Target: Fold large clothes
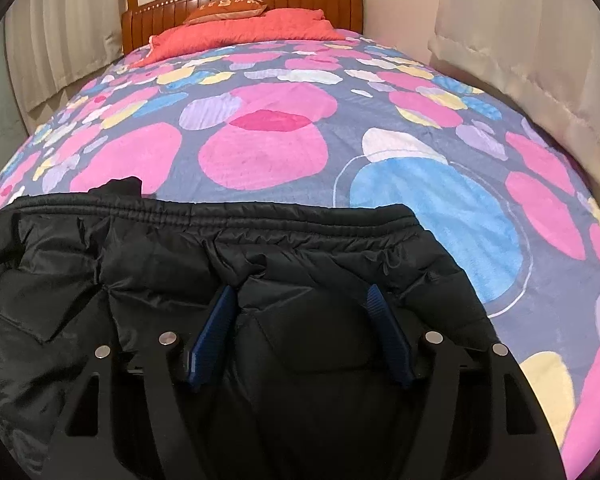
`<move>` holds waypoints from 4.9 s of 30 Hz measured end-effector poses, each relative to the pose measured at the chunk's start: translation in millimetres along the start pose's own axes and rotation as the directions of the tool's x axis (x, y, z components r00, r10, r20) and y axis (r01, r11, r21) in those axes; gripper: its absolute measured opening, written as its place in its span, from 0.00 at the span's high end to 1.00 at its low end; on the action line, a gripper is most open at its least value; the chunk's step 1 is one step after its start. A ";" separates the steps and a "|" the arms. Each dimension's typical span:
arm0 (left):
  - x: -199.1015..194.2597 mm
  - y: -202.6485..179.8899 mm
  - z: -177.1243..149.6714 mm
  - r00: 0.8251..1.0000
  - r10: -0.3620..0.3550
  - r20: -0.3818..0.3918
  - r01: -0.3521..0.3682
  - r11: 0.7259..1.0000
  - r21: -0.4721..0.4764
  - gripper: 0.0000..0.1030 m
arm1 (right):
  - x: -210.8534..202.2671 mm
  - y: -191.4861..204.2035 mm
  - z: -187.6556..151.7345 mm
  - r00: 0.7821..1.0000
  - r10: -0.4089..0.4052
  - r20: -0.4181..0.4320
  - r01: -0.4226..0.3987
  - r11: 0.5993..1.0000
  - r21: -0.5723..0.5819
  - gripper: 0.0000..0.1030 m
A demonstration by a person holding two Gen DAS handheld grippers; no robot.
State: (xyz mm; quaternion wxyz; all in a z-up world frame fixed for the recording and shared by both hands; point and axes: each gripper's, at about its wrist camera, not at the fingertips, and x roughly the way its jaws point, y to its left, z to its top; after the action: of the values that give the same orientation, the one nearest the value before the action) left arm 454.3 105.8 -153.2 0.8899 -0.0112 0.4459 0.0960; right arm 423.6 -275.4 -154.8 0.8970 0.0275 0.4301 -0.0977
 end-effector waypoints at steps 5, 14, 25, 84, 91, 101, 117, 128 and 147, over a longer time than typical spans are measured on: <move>-34.7 25.8 -5.3 0.993 -0.109 -0.035 0.106 0.991 -0.079 0.15 | -41.8 -13.9 -1.6 0.999 0.041 -0.006 -0.040 0.998 0.051 0.33; -99.0 101.1 -79.8 0.990 -0.144 0.007 0.139 0.939 -0.314 0.14 | -116.2 -80.1 -75.3 0.999 0.035 -0.006 -0.034 0.982 0.188 0.25; -104.7 105.8 -146.1 0.945 -0.326 0.032 0.305 0.842 -0.444 0.04 | -113.1 -106.4 -148.9 0.978 0.208 -0.027 -0.170 0.861 0.480 0.20; -210.9 153.0 -268.5 0.950 -0.308 0.043 0.298 0.861 -0.413 0.70 | -205.9 -95.4 -253.7 0.960 0.278 0.013 -0.259 0.875 0.409 0.63; -210.4 161.6 -273.8 0.962 -0.273 0.026 0.258 0.871 -0.418 0.44 | -206.5 -98.5 -260.8 0.961 0.276 -0.007 -0.247 0.870 0.427 0.53; -210.1 176.5 -282.3 0.960 -0.281 0.024 0.262 0.856 -0.445 0.30 | -217.3 -111.6 -274.6 0.957 0.289 0.002 -0.259 0.854 0.452 0.44; -232.7 192.4 -288.6 0.959 -0.283 0.005 0.263 0.884 -0.386 0.24 | -264.1 -86.1 -276.8 0.974 0.222 -0.037 -0.199 0.926 0.320 0.43; -243.4 215.3 -264.7 0.975 -0.218 0.035 0.216 0.911 -0.352 0.24 | -289.7 17.0 -218.8 0.987 0.150 0.053 -0.150 0.988 0.015 0.43; -171.1 173.5 -184.0 0.919 -0.391 -0.047 0.366 0.892 -0.265 0.19 | -193.5 125.2 -204.9 0.999 -0.038 0.017 0.040 0.987 -0.153 0.43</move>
State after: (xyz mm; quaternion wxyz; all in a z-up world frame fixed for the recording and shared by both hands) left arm 177.5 229.1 -116.4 0.8596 -0.2147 0.4631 -0.0241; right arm 173.3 -96.1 -137.4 0.8974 -0.0504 0.4305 -0.0820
